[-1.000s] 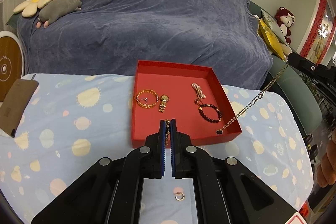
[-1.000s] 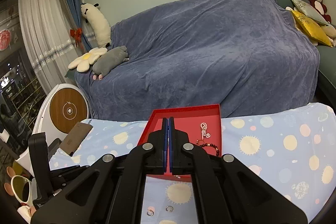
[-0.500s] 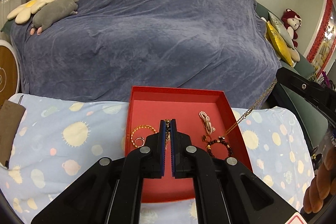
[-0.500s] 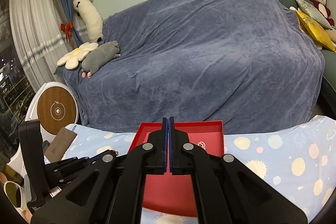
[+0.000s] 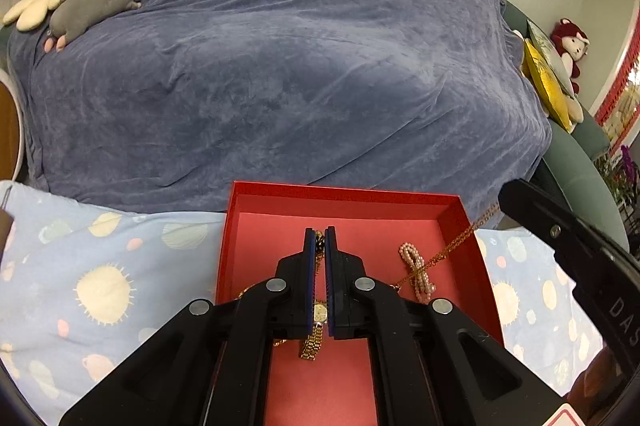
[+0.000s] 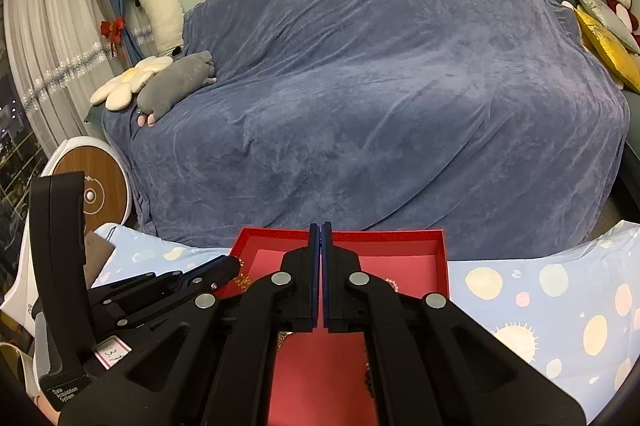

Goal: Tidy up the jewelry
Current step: 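Withdraw both open tools from the box toward the last gold hoop earring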

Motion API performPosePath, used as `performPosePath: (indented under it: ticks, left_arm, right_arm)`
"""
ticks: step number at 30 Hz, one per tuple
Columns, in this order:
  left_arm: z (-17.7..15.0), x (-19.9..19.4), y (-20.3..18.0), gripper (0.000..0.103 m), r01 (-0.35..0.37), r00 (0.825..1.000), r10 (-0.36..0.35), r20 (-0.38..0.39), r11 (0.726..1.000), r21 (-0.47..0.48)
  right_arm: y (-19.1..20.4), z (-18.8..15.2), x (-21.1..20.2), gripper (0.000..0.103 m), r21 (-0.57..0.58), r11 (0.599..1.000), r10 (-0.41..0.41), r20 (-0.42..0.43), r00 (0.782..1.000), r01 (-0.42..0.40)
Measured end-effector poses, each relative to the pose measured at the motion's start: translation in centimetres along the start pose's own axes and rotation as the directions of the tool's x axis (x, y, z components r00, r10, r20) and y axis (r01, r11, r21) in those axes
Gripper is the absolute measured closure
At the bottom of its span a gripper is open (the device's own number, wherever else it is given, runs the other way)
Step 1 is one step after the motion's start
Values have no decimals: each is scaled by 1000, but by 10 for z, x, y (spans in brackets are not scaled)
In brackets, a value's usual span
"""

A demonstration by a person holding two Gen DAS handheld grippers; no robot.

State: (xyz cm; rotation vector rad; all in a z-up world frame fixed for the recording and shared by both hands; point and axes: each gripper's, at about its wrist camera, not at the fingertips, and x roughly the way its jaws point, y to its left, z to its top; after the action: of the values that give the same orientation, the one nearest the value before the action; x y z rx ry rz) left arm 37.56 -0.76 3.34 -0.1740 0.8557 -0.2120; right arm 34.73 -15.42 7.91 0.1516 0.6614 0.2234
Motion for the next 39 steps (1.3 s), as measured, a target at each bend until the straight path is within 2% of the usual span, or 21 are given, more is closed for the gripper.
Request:
performPosePath:
  ticks: [3,7,8,10,17,19,21,27,33,39]
  left_arm:
    - [0,8,6,98,-14,1000,15,14,1000,-25]
    - [-3,13,11,81,-41,999,41,7,999,-9]
    - [-5,10,11,81,-50,999,50,13,999,4]
    - [-9,5,11,81,-67,998,66,25,997,31]
    - [-36,-33,5,79,-83,996,79,48,994,68]
    - [-47,-46,0,73,-103,994,100,45,991,87]
    - [-57,-59,-3,72,-103,994,99,49,990,93]
    - [-89,-94,-10,72,-102,994,98,40,990,101]
    - [-117,-120,-21,72,-120,992,116,39,984,134]
    - [-143,-141,-17,70,-112,994,110,26,987,111]
  right_arm:
    - [-3,-4,5,100,3,1000,-1,-3,1000,1]
    - [-12,-11,3,95,22,1000,8,-3,1000,-8]
    - [-14,-13,1,89,25,1000,10,1,1000,-10]
    - [-16,-19,-6,86,27,1000,15,4,1000,-15]
    - [-17,-49,-46,86,37,999,34,-3,999,-34]
    - [-15,-57,-60,86,44,998,43,-5,999,-43]
    - [-13,-66,-74,86,51,997,52,-5,999,-51]
    - [-1,-88,-111,85,33,998,54,-13,998,-53]
    - [7,-109,-146,81,12,999,50,-4,999,-50]
    - [4,-138,-166,80,53,997,58,-20,998,-57]
